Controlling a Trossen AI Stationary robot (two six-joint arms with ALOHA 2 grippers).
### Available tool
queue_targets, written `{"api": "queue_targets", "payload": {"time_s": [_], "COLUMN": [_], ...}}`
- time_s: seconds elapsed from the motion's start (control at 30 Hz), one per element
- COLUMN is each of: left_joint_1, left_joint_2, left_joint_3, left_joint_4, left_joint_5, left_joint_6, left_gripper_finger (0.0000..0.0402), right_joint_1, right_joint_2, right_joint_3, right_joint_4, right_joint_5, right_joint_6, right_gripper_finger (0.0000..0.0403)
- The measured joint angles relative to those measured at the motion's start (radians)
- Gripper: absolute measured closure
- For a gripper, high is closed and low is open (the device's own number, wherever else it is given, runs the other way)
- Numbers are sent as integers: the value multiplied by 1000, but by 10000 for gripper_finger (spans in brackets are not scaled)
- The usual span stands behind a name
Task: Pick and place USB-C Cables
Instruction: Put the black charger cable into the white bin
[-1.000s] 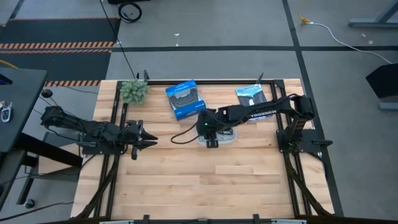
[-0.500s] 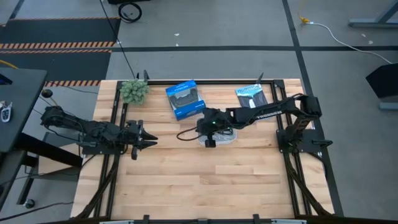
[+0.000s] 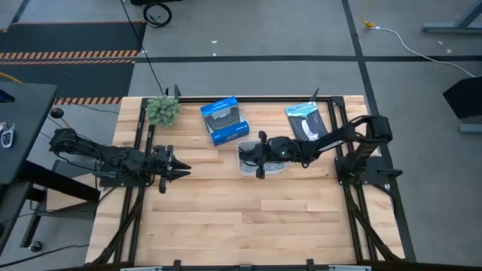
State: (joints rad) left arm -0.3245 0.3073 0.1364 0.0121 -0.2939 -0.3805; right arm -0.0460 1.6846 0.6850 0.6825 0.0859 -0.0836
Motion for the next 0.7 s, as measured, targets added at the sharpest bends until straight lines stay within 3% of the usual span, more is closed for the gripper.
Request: {"api": "queue_targets", "payload": {"time_s": [0.1, 0.37, 0.7], "left_joint_1": [0, 0, 0], "left_joint_2": [0, 0, 0], "left_joint_3": [0, 0, 0], "left_joint_4": [0, 1, 0], "left_joint_5": [0, 0, 0], "left_joint_6": [0, 0, 0], "left_gripper_finger": [294, 294, 294], "right_joint_1": [-13, -38, -43], "right_joint_2": [41, 145, 108], "right_joint_3": [-33, -36, -38], "right_joint_4": [96, 132, 111], "right_joint_5": [3, -2, 8], "right_joint_6": [23, 43, 40], "right_gripper_finger": [399, 399, 399]}}
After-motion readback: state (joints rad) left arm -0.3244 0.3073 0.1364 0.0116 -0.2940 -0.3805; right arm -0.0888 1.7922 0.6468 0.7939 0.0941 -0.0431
